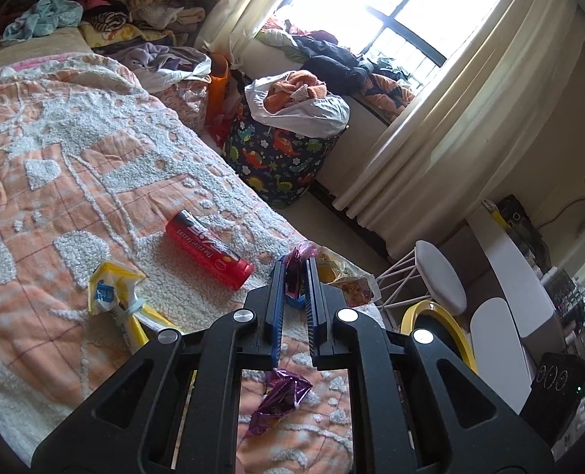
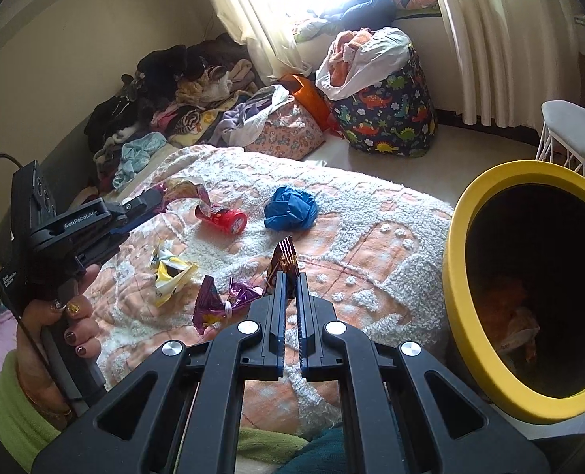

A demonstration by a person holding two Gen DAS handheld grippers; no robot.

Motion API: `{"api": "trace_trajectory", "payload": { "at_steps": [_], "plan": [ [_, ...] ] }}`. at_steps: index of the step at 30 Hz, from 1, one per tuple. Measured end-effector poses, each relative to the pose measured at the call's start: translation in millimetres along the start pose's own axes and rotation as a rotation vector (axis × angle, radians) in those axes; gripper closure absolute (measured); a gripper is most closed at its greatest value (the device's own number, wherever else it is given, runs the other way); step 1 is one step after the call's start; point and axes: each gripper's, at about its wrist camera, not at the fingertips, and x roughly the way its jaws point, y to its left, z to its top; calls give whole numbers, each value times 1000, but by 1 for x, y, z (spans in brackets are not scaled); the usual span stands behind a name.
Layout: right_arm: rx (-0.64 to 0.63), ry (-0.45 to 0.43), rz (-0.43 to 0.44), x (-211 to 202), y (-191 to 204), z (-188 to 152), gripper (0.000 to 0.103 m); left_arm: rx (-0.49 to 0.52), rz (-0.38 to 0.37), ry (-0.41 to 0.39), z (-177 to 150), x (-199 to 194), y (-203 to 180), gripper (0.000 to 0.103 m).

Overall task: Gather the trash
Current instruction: 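Grasp the pink snack wrapper with the left tool while the right tool grasps a small wrapper, then carry the held wrappers in both tools over the bin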

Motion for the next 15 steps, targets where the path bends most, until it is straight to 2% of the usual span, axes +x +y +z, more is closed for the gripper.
{"api": "trace_trajectory", "payload": {
  "at_steps": [15],
  "plan": [
    [64,-88,-25,-31,-31,13,98,86,-35,26,-13,5,-41,97]
  ]
}}
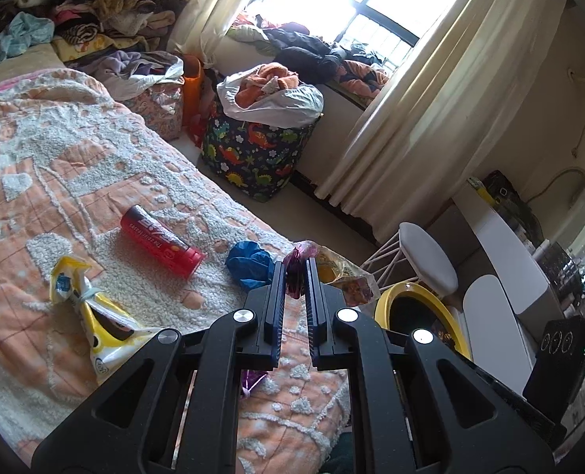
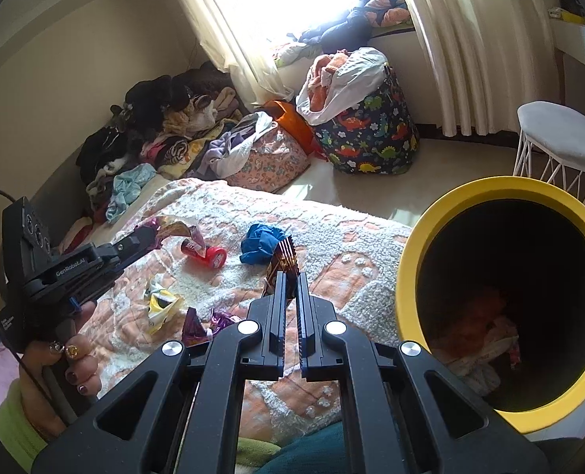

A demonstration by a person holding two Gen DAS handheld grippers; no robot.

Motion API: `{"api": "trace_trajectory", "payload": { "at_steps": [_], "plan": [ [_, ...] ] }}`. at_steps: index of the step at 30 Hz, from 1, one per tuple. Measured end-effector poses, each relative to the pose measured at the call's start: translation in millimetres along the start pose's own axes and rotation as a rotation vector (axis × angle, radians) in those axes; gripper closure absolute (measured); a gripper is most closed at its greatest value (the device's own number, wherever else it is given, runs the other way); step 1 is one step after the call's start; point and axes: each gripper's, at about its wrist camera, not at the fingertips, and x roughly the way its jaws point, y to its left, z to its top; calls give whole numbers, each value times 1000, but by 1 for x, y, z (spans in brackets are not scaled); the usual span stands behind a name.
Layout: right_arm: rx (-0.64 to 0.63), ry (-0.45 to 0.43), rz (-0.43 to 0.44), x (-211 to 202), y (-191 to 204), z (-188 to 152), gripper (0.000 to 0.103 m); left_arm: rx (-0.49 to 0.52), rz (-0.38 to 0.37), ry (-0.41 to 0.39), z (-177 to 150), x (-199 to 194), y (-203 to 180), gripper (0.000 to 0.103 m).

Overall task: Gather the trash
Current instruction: 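Carry the held wrappers in both tools over the bin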

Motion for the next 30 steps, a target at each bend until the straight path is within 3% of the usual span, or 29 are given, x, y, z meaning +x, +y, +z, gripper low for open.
{"api": "trace_trajectory", "payload": {
  "at_steps": [30],
  "plan": [
    [147,-124,-63,-38,-66,22,98,128,-62,48,-20,15,-65,97]
  ]
}}
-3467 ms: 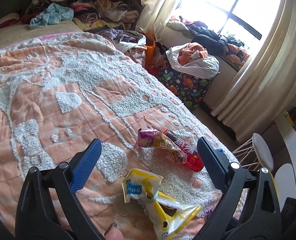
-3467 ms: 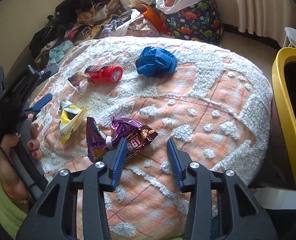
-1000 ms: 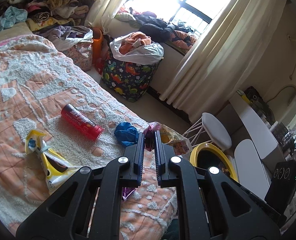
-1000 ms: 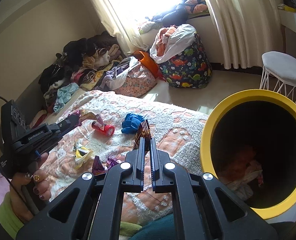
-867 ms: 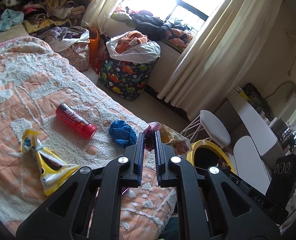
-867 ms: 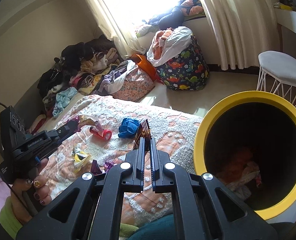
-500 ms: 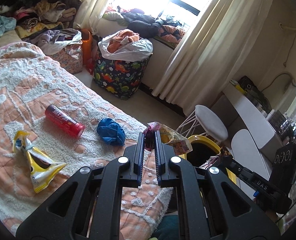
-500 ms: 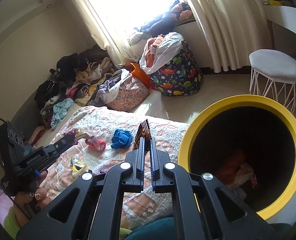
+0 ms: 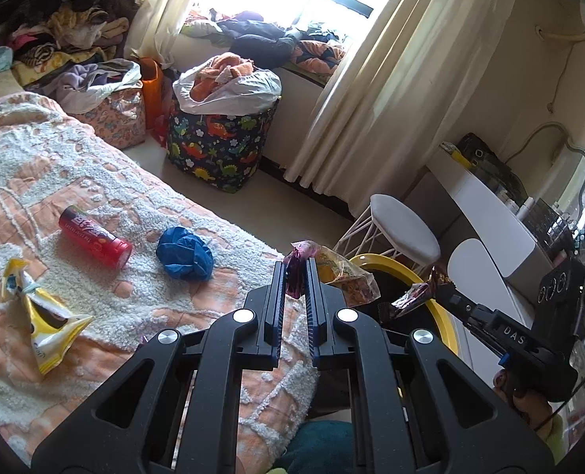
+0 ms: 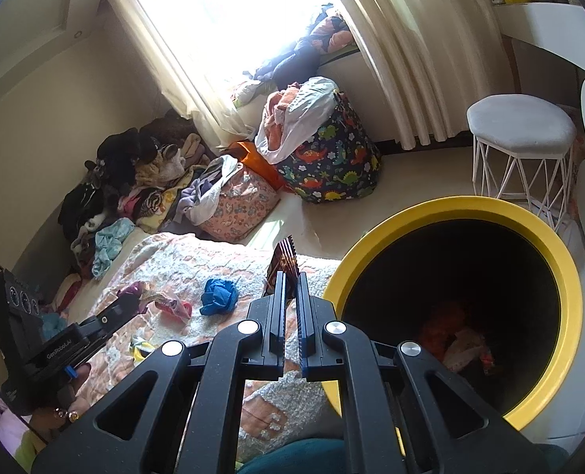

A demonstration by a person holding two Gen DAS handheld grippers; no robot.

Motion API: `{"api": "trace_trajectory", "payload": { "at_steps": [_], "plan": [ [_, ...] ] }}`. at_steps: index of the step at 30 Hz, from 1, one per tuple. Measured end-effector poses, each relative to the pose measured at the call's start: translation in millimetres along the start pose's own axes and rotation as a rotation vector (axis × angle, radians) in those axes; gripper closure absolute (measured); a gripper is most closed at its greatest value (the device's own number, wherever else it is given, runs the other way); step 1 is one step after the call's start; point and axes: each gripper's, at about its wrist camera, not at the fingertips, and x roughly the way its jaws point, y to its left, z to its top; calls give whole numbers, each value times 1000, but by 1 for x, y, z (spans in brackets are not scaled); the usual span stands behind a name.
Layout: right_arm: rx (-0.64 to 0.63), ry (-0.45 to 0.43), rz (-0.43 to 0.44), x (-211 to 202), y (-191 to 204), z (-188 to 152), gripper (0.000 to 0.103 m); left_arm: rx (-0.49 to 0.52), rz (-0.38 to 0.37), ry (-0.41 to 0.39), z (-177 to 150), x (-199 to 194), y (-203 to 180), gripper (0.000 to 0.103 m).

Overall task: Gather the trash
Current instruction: 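Carry the held wrappers in both tools over the bin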

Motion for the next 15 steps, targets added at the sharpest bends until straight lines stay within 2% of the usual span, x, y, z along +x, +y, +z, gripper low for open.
{"api": "trace_trajectory", "payload": {
  "at_steps": [15],
  "plan": [
    [67,-61,-67,-13,-37,9,98,87,-30,45,-13,17,-34,97]
  ]
}}
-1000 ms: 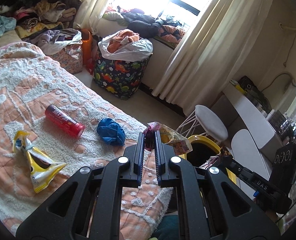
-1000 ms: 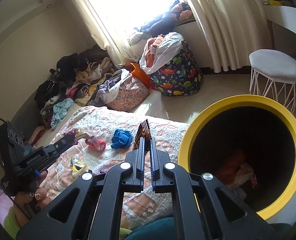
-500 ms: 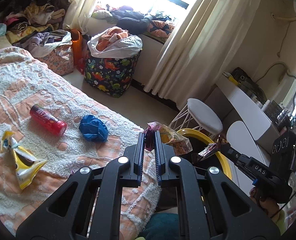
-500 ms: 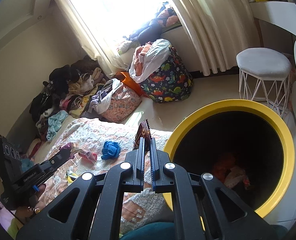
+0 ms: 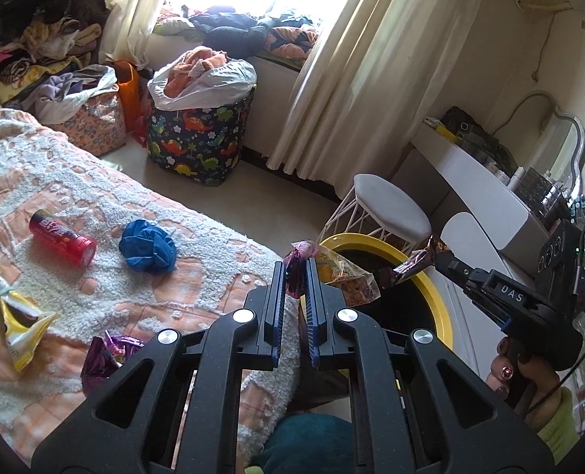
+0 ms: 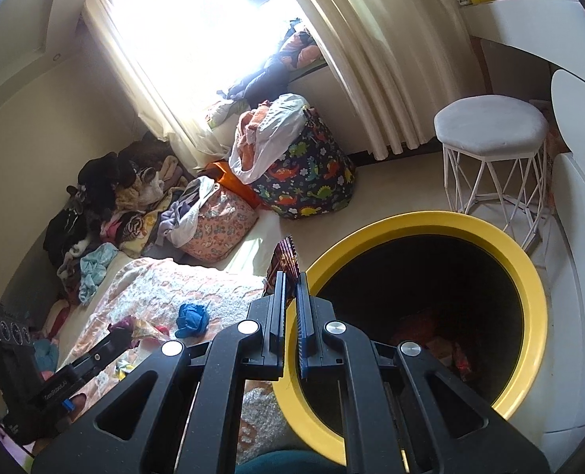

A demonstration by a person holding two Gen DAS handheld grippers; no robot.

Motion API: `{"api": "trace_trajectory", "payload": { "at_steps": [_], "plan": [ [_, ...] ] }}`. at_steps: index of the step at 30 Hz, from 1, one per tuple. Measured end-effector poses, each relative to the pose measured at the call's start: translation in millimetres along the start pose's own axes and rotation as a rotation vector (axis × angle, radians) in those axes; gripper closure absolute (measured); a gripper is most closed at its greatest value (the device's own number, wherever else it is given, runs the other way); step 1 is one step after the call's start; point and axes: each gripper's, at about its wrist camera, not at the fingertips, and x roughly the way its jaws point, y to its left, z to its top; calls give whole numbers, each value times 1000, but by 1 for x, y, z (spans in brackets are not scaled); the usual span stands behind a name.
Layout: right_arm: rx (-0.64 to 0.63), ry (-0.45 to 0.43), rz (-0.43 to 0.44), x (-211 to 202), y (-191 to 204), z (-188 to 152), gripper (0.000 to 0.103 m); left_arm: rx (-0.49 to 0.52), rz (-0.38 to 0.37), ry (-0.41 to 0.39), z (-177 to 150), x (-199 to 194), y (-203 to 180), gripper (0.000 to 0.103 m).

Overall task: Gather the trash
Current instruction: 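Carry the held wrappers in both tools over the bin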

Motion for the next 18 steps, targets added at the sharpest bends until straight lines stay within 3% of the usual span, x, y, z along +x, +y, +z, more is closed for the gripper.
{"api": "trace_trajectory", "payload": {
  "at_steps": [18],
  "plan": [
    [69,-30,-67,-4,-37,6,98,102,-31,71,-15,27,-39,97]
  ]
}}
